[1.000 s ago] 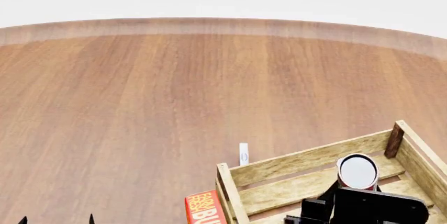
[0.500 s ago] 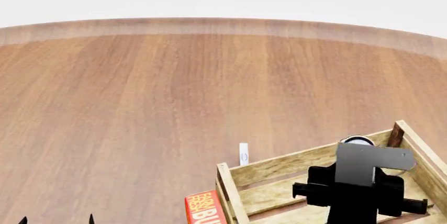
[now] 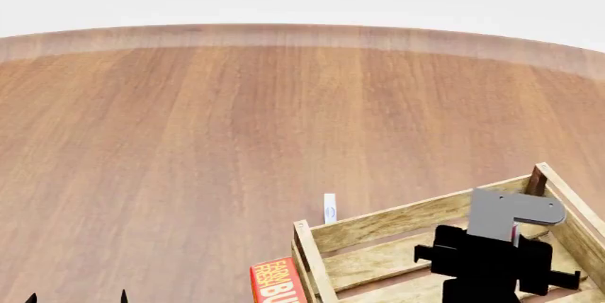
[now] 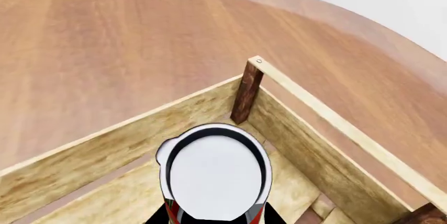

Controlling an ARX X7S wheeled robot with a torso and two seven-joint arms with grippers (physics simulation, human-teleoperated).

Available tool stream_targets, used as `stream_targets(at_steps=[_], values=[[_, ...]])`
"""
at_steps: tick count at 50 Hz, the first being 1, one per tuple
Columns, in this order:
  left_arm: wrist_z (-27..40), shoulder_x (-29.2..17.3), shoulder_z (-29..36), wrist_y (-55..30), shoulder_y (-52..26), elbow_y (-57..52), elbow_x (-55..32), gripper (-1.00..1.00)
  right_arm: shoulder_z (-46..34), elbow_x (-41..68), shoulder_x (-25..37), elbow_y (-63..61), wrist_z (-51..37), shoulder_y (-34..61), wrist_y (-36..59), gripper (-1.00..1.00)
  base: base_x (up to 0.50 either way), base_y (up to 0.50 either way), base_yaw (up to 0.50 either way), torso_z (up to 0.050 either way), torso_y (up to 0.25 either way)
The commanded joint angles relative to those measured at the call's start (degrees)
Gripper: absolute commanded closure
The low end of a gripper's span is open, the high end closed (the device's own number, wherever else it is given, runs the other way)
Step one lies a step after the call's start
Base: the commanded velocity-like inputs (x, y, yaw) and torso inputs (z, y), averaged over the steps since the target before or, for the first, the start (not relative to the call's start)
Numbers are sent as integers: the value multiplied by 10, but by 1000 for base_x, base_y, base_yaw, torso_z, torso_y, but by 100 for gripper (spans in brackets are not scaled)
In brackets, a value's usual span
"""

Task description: Pick up the tomato sauce, and put it in the wooden tray.

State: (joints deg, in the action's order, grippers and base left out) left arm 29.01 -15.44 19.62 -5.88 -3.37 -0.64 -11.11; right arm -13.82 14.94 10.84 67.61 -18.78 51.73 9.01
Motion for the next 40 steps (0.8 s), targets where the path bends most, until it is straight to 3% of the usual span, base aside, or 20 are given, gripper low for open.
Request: stream_targets(at_steps=[1,25,40], values=[[-34,5,-6,29,1,10,-10,-100,42,-57,-21,73,37,21,-23,100,0,0,0,0,0],[-29,3,-2,30,0,11,-13,-100,110,-130,-31,74,54,13,49,100,0,0,0,0,0],[-25,-1,0,26,2,3,-15,-100,129,-139,-31,74,70,10,37,100,0,0,0,0,1]])
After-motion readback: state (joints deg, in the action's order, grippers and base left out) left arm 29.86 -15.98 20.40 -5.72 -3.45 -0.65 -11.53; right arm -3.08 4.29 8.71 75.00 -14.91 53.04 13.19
